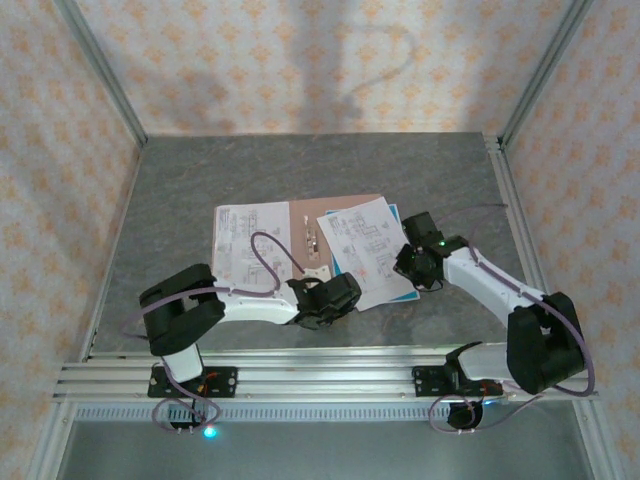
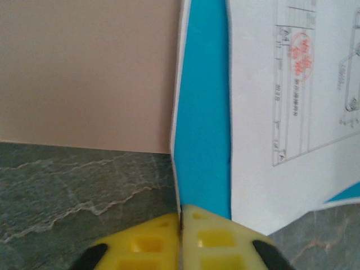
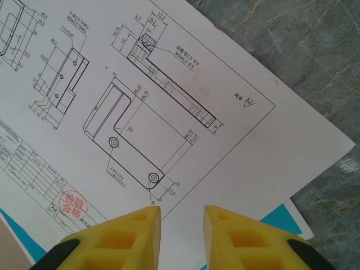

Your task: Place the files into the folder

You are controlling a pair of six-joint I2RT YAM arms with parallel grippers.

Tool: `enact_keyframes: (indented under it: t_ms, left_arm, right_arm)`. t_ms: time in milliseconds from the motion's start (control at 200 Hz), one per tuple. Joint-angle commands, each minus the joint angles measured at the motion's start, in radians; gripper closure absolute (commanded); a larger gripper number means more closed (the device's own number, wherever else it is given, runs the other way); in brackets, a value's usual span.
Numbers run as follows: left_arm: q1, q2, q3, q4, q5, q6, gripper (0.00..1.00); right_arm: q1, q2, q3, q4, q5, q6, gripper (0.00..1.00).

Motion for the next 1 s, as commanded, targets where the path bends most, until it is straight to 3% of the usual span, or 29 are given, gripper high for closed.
enact_keyframes:
  t_ms: [0, 415, 691, 996]
  left_arm:
    - [-0.009, 0.017, 0.033, 0.0, -0.045, 0.013, 1.0]
    - [0.008, -0.041, 0.105, -0.152, -0.125, 0.088, 1.0]
    - [0.083, -0.049, 0.081, -0.118, -0.096, 0.101, 1.0]
    - [0.137, -0.069, -0.04, 0.026, -0.045, 0.081, 1.0]
  right_arm:
    - [-0.005, -0.025, 0.004, -0.015, 0.011, -0.006, 0.74]
    - [-0.004, -0.107, 0.03, -0.065, 0.036, -0.009, 0.74]
    - [-0.005, -0.116, 0.03, -0.074, 0.035, -0.008, 0.74]
    - [-0.004, -0.147, 0.031, -0.07, 0.022, -0.005, 0.74]
